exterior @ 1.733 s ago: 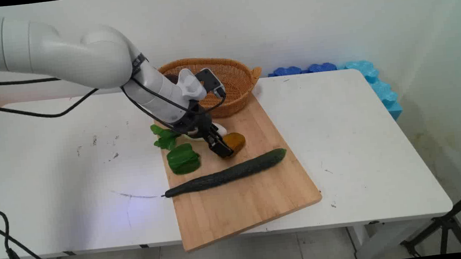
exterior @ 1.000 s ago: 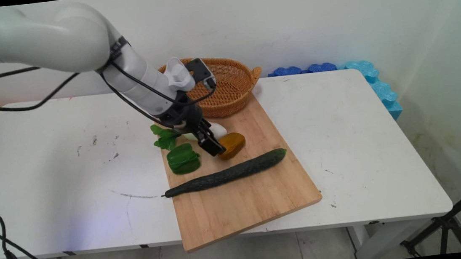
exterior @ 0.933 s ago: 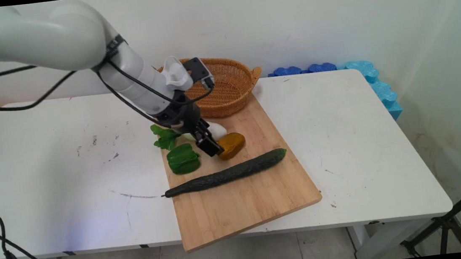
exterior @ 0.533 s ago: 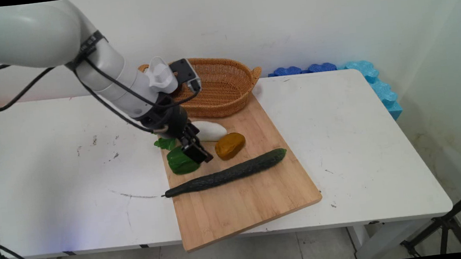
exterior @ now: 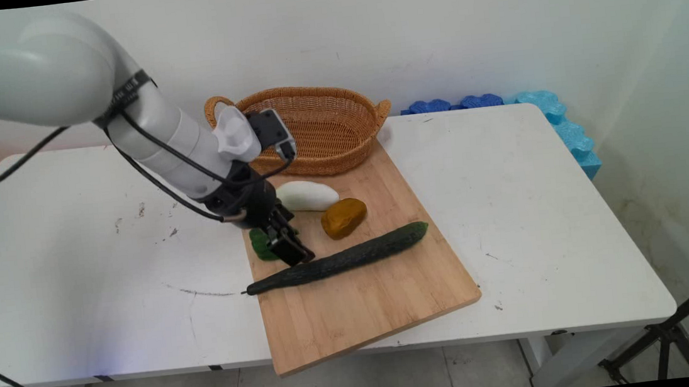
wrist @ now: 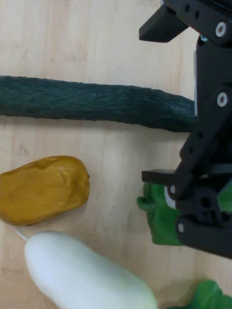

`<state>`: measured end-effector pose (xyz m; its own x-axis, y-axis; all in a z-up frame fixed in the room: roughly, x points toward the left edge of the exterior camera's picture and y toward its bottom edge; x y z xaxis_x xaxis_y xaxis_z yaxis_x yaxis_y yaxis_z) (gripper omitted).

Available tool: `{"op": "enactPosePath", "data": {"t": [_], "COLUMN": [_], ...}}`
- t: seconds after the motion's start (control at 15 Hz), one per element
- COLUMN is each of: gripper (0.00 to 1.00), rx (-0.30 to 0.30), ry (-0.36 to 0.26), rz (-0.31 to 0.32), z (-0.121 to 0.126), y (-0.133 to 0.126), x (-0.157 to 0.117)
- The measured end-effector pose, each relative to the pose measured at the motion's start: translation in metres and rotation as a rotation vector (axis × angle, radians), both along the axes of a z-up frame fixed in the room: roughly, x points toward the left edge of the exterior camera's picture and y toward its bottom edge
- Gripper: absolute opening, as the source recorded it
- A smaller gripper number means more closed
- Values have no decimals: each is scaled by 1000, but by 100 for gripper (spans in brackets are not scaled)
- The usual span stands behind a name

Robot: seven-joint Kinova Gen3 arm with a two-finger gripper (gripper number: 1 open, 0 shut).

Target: Pick up the cucumber from the cutting board, then place the picked object in the vegetable basket

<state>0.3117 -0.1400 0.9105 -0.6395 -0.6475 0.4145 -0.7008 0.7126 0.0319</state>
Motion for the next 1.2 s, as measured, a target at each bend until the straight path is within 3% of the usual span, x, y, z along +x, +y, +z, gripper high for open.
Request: {"op": "enactPosePath", "data": {"t": [0.87,0.93,1.2], "gripper": [100,0,0], "rx": [35,36,36], "ry": [3,4,5], "rz": [-5,-7,-18], "z": [-59,-62,-72], "y": [-1,-2,-4], "x": [-12,-12,-15]}}
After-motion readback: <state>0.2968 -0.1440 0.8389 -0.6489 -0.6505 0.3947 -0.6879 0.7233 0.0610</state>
